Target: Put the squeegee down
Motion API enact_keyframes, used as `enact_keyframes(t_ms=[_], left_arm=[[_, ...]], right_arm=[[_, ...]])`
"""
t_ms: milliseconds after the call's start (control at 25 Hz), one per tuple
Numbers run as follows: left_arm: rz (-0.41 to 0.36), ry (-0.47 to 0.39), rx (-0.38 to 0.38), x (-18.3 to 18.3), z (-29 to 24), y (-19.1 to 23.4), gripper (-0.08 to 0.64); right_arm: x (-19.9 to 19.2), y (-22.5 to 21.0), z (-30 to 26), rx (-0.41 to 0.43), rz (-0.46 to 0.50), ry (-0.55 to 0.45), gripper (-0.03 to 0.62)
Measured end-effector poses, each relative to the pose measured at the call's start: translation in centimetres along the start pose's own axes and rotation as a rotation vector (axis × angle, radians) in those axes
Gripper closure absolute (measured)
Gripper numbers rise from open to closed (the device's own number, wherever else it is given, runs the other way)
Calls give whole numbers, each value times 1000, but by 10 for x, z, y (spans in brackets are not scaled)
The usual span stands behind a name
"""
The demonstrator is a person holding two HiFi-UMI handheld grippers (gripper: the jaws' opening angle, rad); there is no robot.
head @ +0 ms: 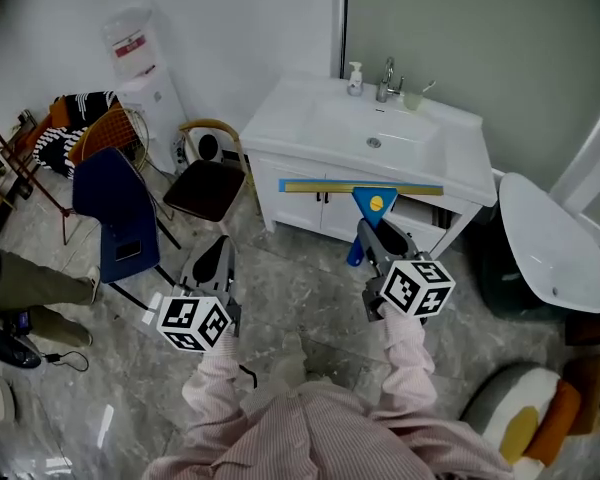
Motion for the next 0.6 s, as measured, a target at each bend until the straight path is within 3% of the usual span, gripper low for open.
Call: enact_keyframes(t_ms=[320, 600], left_arm=[[16, 23, -15, 1, -46, 20, 558], [27, 48, -39, 5, -114, 57, 558]], right_arm=[[0, -25, -36, -19, -33, 26, 465], [15, -52, -102, -29, -59, 36, 465]])
Point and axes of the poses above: the fingertips, and each gripper's own axes: z backward along the fingers, y to its left, x out of its top, the point moved 5 cm from there along z, backward along the fingers, and after that the axes turned 13 degrees about y, right-handed, at the moved point
